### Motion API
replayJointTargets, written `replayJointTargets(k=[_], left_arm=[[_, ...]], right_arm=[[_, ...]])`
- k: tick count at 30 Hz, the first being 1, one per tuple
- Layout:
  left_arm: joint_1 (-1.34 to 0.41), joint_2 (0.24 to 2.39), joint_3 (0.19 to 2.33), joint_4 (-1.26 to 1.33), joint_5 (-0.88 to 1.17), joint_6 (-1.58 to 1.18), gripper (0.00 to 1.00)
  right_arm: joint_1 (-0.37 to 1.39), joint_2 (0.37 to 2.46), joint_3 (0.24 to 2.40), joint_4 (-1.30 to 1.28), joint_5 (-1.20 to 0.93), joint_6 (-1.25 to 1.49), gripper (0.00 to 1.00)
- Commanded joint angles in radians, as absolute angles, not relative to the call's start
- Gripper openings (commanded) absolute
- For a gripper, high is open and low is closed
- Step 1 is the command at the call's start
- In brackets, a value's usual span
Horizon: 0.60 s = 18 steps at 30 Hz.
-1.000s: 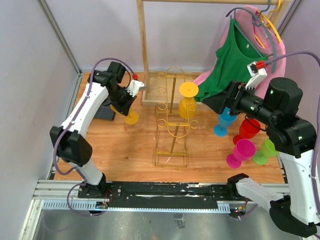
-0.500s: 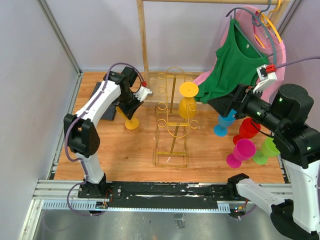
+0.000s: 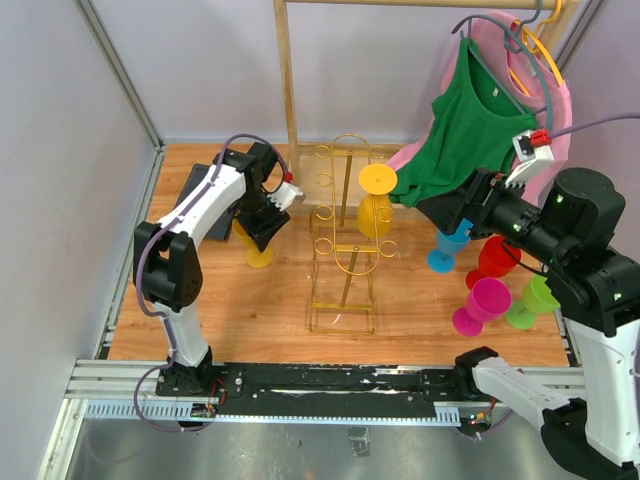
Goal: Take the wine glass off the wine glass rack
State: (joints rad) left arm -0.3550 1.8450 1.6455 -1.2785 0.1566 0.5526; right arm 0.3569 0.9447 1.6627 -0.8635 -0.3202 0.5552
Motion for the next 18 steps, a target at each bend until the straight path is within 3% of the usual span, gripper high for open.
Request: replayJointTargets(k=[1,13,18], left_arm=[[-0.356,1.818,1.715,-1.272,0.157,0.544,0.55],[-0.357,1.709,1.882,-1.362,0.177,0.521,0.7],[-0.357,1.662,1.967,-1.362,0.167,0.495,0.81]], right_arm=[[0.344,0.945,1.686,-0.867,-0.31,0.541,0.82],[0.344,0.991,1.698,-0.865,-0.304,0.539,0.85],[0.322,1.087,1.747,-0.884,-0.305,0.553,0.88]])
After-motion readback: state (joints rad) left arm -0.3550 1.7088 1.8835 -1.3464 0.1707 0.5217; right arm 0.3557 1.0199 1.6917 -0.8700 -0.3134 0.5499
